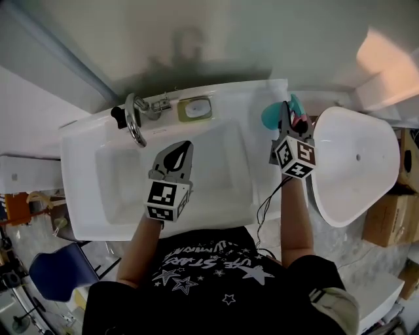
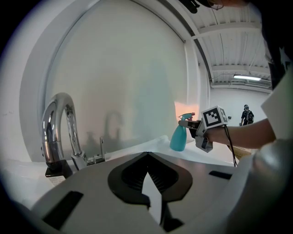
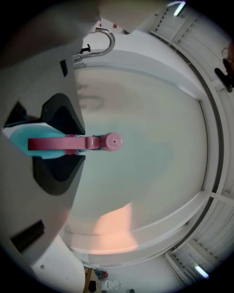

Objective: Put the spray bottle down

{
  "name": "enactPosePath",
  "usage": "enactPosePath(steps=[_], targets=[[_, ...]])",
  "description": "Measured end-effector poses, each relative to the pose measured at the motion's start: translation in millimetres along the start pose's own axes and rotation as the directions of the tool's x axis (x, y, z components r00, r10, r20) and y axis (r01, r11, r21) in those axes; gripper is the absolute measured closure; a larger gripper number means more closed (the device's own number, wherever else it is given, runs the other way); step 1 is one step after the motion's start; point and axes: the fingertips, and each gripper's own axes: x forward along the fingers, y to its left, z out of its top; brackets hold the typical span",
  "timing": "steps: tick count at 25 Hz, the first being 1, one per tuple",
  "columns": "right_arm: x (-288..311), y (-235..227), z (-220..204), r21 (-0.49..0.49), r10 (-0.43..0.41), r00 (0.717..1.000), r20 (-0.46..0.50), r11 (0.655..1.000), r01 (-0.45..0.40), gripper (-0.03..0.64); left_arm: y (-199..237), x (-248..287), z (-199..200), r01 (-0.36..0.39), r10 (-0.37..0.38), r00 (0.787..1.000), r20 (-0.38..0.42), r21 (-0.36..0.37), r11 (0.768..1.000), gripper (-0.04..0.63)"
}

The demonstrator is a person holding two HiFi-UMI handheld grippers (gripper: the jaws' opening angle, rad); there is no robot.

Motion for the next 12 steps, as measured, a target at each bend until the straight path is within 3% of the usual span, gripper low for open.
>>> enactPosePath(steps=[12], targets=[[67.3, -1.8, -24.7, -0.042, 0.021, 1.0, -0.022, 0.999, -0.022, 0.471, -0.9, 39.8, -13.1, 0.026, -0.027, 0.997, -0.067, -0.019, 0.999, 0.58]])
